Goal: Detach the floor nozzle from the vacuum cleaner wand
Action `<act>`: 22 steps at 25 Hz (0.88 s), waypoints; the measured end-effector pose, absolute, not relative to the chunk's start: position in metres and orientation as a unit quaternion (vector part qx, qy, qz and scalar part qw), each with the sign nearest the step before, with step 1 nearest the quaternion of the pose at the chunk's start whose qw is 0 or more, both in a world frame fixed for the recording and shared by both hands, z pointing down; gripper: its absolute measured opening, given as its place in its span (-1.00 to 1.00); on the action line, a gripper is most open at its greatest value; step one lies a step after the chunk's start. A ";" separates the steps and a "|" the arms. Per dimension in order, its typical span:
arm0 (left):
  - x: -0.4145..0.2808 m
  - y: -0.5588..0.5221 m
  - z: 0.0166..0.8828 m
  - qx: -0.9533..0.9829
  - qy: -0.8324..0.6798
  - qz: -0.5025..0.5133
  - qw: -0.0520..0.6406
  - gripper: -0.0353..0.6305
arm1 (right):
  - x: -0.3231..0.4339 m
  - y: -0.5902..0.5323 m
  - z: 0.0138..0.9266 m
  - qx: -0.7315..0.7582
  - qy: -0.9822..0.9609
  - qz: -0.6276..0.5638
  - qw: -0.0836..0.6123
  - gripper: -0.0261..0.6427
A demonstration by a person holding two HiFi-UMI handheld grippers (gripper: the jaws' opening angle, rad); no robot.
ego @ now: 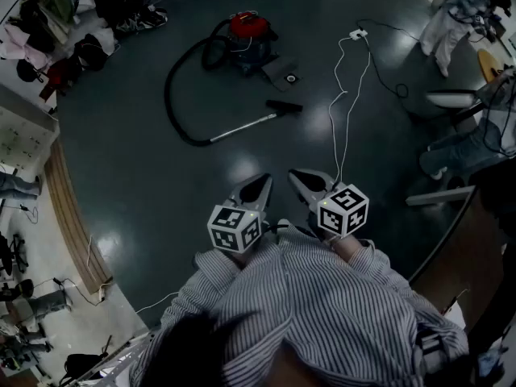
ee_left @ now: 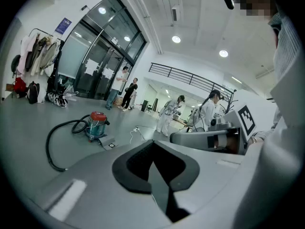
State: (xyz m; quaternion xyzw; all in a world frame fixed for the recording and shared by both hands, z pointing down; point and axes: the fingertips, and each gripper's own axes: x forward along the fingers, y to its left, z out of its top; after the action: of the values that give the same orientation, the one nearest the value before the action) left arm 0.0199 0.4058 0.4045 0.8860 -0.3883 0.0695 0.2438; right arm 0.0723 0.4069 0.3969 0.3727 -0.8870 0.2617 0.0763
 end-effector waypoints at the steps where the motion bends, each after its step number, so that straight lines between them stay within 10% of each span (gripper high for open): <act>1: 0.020 0.406 0.406 0.886 -0.389 0.072 0.244 -0.88 | 0.073 0.407 0.398 0.375 -0.886 0.262 0.077 -0.91; 22: 0.019 0.395 0.416 0.872 -0.404 0.065 0.270 -0.88 | 0.092 0.389 0.402 0.397 -0.871 0.287 0.046 -0.91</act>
State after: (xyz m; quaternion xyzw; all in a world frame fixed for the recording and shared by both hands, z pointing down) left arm 0.0186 0.3946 0.4160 0.8718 -0.4036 0.0655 0.2698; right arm 0.0917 0.3889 0.4017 0.3966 -0.8706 0.2875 0.0461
